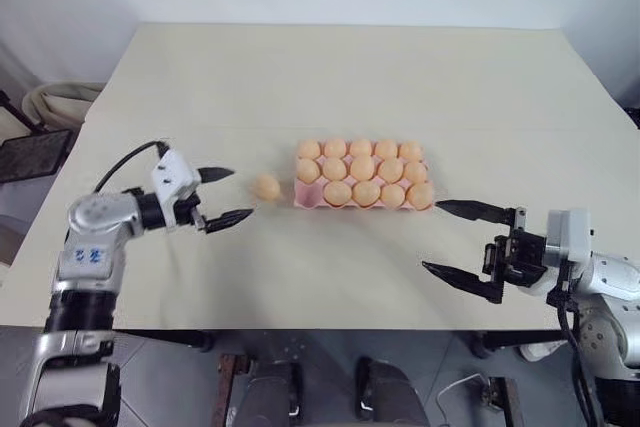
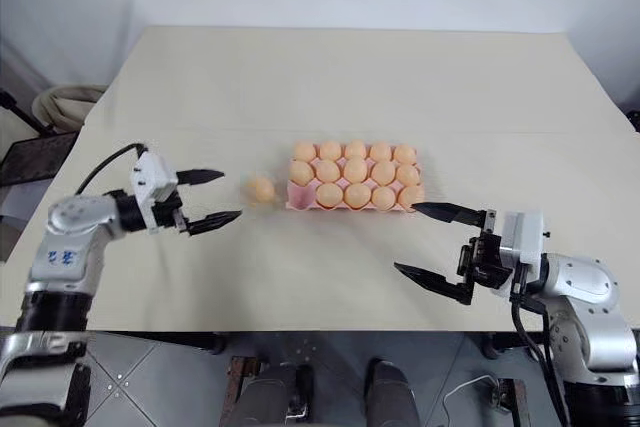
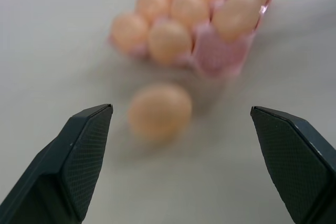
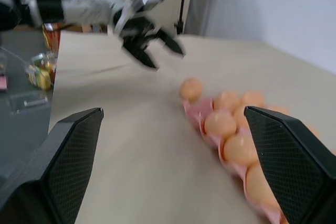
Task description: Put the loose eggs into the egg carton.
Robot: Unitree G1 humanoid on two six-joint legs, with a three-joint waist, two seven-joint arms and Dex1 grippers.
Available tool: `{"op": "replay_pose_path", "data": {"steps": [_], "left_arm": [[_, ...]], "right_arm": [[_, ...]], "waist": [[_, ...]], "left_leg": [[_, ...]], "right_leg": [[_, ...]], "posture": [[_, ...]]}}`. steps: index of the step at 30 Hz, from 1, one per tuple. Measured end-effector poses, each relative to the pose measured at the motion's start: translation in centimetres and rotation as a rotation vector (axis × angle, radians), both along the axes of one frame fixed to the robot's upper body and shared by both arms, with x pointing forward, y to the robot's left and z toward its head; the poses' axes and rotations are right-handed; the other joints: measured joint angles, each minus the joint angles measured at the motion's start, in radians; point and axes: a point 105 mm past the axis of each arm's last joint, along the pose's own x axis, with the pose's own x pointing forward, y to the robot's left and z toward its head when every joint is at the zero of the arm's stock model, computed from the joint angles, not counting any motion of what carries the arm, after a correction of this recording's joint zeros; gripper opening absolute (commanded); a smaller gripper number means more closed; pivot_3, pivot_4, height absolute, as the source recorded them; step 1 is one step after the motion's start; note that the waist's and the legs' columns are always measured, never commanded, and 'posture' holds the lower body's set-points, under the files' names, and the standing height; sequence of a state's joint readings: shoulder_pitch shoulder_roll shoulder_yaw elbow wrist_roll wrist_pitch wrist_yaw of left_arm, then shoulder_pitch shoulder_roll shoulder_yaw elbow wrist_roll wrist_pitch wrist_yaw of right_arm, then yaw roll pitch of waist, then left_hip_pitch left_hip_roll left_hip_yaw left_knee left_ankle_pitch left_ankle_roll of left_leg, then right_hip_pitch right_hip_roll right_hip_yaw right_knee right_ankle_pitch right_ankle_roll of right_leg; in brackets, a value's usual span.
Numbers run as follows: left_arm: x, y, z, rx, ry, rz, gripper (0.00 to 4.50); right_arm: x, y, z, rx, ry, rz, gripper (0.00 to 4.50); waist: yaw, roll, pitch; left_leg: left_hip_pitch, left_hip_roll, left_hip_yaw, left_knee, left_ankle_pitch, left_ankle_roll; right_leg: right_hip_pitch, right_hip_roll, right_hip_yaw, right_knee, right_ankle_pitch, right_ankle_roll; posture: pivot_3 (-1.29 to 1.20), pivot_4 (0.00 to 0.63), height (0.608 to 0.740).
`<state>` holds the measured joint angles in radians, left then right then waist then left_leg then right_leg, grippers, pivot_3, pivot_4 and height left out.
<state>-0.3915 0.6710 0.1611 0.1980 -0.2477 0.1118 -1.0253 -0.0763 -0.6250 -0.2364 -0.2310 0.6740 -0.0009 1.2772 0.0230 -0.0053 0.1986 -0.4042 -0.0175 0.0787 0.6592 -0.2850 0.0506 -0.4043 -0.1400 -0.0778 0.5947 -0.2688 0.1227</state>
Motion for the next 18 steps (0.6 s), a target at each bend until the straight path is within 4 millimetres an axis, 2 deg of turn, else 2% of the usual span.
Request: {"op": "replay_pose_path", "data": {"steps": [3,11,15,18], "left_arm": [[-0.8,0.7,-1.1,-0.001,0.022,0.062,4.48],[-1.0,-0.9,-0.8,-0.056,0.01,0.065,4.48],[0.5,-2.5,0.0,-0.082,-0.012,0.052,4.48],[2.7,-4.0,0.2,-0.08,-0.01,0.055,4.48]], "right_arm": [[0.0,-0.2,-0.4,-0.008,0.018,0.019,4.5],[0.2,-2.4,-1.2,-0.063,0.047,-0.033,4.5],[-0.1,-3.5,-1.6,-0.085,0.052,-0.074,4.5],[-0.1,-3.9,-1.7,-0.088,0.054,-0.102,4.5]], "waist": [[0.003,0.0,0.0],[0.0,0.0,0.0],[0.005,0.0,0.0],[0.005,0.0,0.0]], "left_leg": [[0.0,-0.001,0.0,0.0,-0.001,0.001],[0.0,-0.002,0.007,0.0,-0.001,0.002],[0.0,-0.002,0.011,0.0,0.0,0.003],[0.0,-0.003,0.014,0.001,0.0,0.004]], "right_leg": [[0.0,-0.002,-0.001,0.0,0.0,0.0],[-0.002,-0.006,-0.006,0.0,0.0,0.0],[-0.003,-0.006,-0.008,0.001,0.0,0.0],[-0.004,-0.006,-0.012,0.001,0.002,0.001]], "posture": [[0.0,0.15,0.74],[0.0,0.15,0.74],[0.0,0.15,0.74],[0.0,0.15,0.74]]}}
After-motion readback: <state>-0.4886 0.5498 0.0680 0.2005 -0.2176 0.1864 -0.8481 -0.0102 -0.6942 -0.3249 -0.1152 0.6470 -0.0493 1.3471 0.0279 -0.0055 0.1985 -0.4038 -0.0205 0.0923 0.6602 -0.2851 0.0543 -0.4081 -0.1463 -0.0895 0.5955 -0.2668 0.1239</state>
